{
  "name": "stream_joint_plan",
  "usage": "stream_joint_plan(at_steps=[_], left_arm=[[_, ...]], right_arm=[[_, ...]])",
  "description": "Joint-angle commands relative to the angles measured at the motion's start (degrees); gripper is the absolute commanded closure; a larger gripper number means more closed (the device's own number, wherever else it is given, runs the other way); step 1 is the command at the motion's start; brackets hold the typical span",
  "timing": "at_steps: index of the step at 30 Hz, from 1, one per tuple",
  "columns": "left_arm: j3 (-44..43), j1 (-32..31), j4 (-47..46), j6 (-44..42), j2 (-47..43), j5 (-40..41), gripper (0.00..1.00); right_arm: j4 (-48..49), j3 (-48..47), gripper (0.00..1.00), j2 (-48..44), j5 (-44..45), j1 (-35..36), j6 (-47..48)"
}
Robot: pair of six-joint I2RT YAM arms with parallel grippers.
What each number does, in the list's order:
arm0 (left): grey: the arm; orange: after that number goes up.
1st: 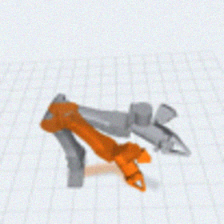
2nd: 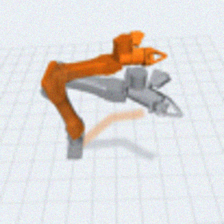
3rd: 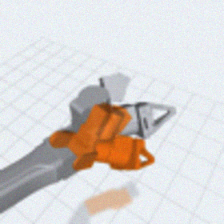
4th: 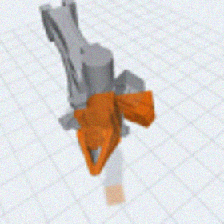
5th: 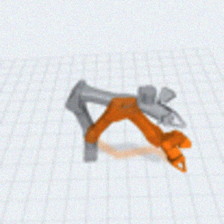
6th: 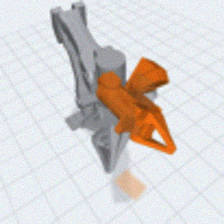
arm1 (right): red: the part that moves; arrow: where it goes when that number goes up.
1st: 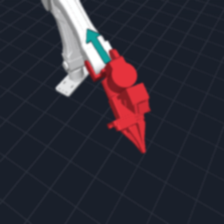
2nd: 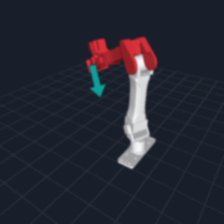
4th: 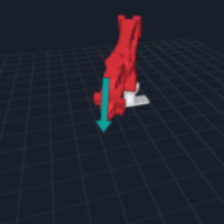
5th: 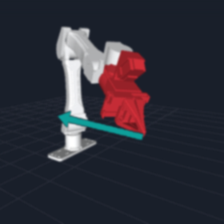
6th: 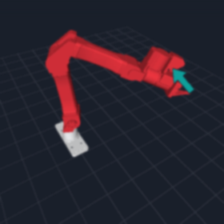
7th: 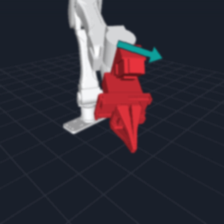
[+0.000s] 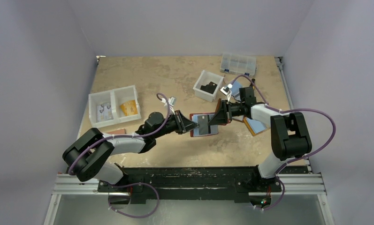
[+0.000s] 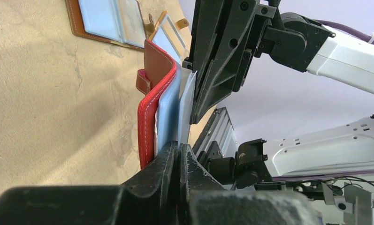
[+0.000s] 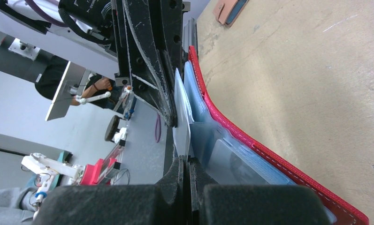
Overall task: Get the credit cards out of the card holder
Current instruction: Remove the credit card from the card holder.
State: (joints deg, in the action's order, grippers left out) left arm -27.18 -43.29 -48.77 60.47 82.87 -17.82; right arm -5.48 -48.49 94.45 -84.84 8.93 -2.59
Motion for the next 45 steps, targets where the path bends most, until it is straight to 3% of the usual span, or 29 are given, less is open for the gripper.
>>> stream_joint_plan(at_steps=[1,17,28,33,39,42,45], left_arm=[[0.96,0.5,-4.54,0.85,-1.67,-1.74,1.0],[6.33,3.32,-3.68,1.57,-1.92,-1.11,1.0],[3.01,5.52,26.65,-6.76,-0.97,6.62,0.98],[-3.64,5.53,43.59,-12.79,-5.25,14.72,0.77],[-8.42,5.52,54.23,-17.69,-15.88,24.07,0.57],[-8.34,5.57,57.45,-16.71,-21.14,29.33,0.35],[-7.71,5.52,61.28,-11.81,-26.25,34.18,0.04]], right_arm=[[-1.23,-0.53,1.0,0.62,0.0,-0.4,2.32],[-14.66,-4.52,1.0,3.66,7.29,-0.49,15.33],[-25.42,-7.63,1.0,4.25,12.65,-0.49,26.79],[-30.98,-9.19,1.0,3.61,12.25,-0.52,33.64],[-35.97,-11.01,1.0,3.72,12.4,-0.49,39.39],[-37.93,-11.59,1.0,3.55,12.65,-0.49,41.63],[-39.68,-12.2,1.0,3.25,12.94,-0.49,43.58]])
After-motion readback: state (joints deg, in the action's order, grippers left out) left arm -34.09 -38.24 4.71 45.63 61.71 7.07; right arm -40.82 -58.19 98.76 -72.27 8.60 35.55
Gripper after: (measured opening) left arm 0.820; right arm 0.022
